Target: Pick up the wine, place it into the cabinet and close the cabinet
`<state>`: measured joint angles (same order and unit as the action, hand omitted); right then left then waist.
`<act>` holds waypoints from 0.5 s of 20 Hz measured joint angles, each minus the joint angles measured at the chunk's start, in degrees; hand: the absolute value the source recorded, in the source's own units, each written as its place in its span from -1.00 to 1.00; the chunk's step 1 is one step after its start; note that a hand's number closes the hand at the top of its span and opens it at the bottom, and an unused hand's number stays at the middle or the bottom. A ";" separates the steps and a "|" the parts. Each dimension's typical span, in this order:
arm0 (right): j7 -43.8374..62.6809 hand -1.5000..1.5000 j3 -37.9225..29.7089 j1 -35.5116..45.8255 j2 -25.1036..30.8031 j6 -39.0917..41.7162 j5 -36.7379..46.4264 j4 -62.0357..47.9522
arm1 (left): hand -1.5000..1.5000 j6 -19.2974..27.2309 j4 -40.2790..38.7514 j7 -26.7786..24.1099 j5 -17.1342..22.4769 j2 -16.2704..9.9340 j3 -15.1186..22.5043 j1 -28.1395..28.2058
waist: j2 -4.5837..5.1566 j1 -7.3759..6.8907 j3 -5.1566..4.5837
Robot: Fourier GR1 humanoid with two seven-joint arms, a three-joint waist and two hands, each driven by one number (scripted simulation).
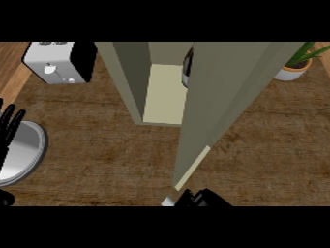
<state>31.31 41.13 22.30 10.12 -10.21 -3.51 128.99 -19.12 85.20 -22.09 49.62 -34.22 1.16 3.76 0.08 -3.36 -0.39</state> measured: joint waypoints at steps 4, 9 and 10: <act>3.72 1.00 -0.93 13.62 -6.18 -5.34 -1.61 -9.71 | -1.00 -0.33 -1.09 0.04 -0.01 0.24 -0.85 -0.56 | -0.01 0.64 0.13; 3.14 1.00 -4.57 26.63 -8.91 -10.25 -6.63 -21.89 | -1.00 -2.05 -1.15 0.21 0.37 0.22 -2.28 0.24 | -0.09 1.31 0.41; 2.18 1.00 -5.19 28.23 -9.15 -10.75 -7.80 -24.31 | -1.00 -1.91 -1.00 0.55 0.52 0.35 -2.57 0.42 | -0.06 1.43 0.42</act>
<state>33.49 35.95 50.52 0.96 -20.96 -11.31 104.68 -21.03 84.20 -21.54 50.13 -33.87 -1.41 4.18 0.01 -1.93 0.03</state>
